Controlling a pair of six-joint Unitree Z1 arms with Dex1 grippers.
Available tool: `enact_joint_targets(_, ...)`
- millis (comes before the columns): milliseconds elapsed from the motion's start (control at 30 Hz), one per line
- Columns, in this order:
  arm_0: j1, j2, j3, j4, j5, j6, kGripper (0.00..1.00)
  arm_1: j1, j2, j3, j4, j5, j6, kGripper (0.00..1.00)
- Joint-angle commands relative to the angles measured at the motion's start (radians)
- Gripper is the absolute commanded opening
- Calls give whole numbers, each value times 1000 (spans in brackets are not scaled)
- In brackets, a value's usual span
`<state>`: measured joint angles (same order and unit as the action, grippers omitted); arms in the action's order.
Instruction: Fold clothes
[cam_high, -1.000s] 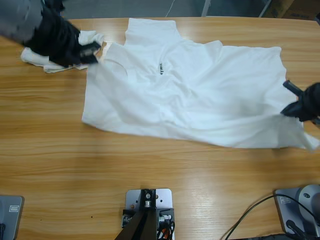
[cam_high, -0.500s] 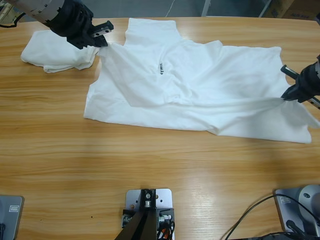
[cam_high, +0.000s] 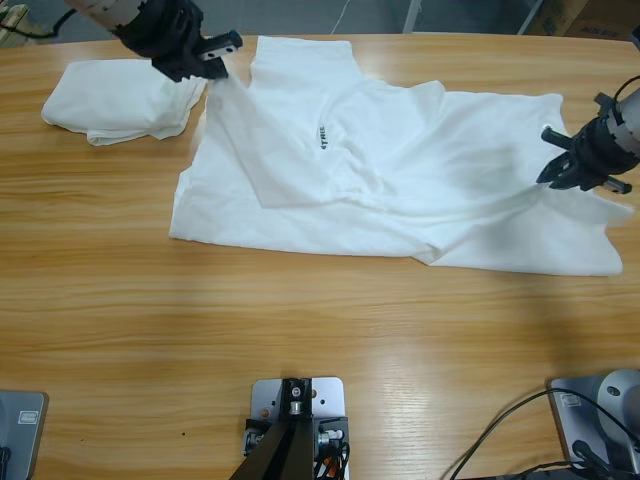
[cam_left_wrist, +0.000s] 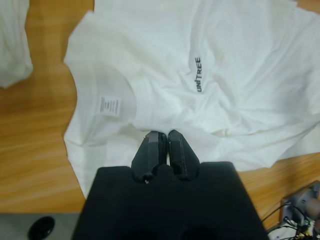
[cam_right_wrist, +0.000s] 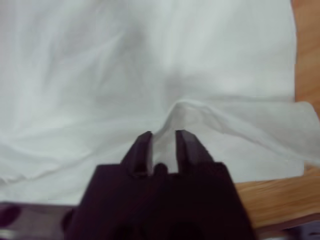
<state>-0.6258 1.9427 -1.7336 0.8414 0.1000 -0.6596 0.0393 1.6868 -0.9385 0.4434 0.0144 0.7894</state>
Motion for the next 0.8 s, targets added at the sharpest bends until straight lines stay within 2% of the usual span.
enact_joint_targets(33,32,83,-20,69,148,82,910,-13,-231,-20,147,-77,-205,1000)
enact_joint_targets(133,28,60,-19,107,243,138,953,-13,-290,-29,212,-86,-214,1000)
enact_joint_targets(200,19,16,-7,160,249,155,953,-13,-309,-29,251,-78,-214,993)
enact_joint_targets(300,-72,-73,113,184,243,156,931,-2,-281,-7,272,-81,-244,964)
enact_joint_targets(367,-143,-127,256,125,237,102,838,25,-260,40,236,-111,-307,965)
enact_joint_targets(467,-200,-163,443,-23,191,26,821,28,-247,138,115,-111,-368,1000)
enact_joint_targets(633,-262,-95,496,-140,190,11,826,27,-191,175,58,-48,-355,998)
enact_joint_targets(733,-262,-45,499,-220,190,14,826,32,-190,198,40,-18,-342,854)
enact_joint_targets(800,-262,-10,489,-250,191,18,826,34,-176,219,15,5,-354,842)
